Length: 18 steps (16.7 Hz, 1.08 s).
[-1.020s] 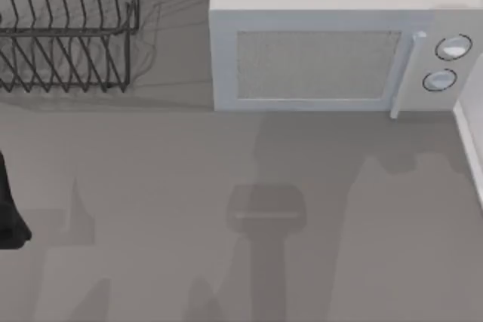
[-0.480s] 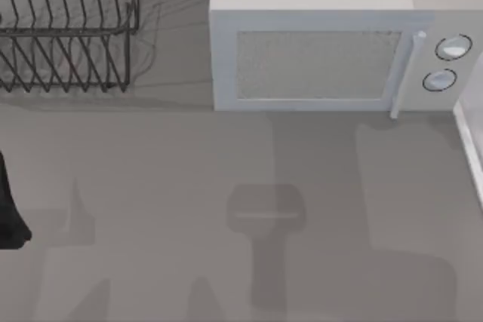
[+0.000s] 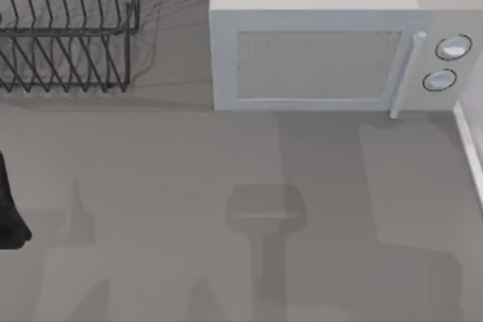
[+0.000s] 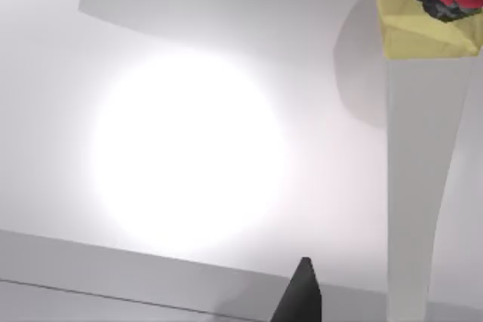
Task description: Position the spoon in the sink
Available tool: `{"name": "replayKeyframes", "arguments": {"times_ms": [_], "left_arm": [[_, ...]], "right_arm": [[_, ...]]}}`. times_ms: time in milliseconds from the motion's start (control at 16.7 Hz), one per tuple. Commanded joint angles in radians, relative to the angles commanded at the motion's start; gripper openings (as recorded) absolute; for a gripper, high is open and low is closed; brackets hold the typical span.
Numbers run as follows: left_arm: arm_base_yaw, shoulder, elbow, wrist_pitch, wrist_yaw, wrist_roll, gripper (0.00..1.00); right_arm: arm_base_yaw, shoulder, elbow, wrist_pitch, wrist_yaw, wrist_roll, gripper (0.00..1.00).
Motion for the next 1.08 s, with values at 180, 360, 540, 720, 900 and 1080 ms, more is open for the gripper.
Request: {"name": "replayKeyframes", "arguments": {"times_ms": [180,360,540,720,900,1080], "left_arm": [[0.0,0.0,0.0,0.0,0.0,0.0,1.0],[0.0,0.0,0.0,0.0,0.0,0.0,1.0],[0.0,0.0,0.0,0.0,0.0,0.0,1.0],[0.0,0.0,0.0,0.0,0.0,0.0,1.0],[0.0,0.0,0.0,0.0,0.0,0.0,1.0],[0.0,0.0,0.0,0.0,0.0,0.0,1.0]], "right_arm": [[0.002,0.092,0.132,-0.049,0.001,-0.006,0.0],[0.005,0.195,0.317,-0.104,0.002,-0.006,0.0],[0.006,0.269,0.426,-0.14,0.003,-0.001,0.0],[0.006,0.284,0.445,-0.148,0.004,0.0,0.0],[0.006,0.284,0.445,-0.148,0.004,0.0,0.08],[0.006,0.284,0.445,-0.148,0.004,0.0,0.3]]}}
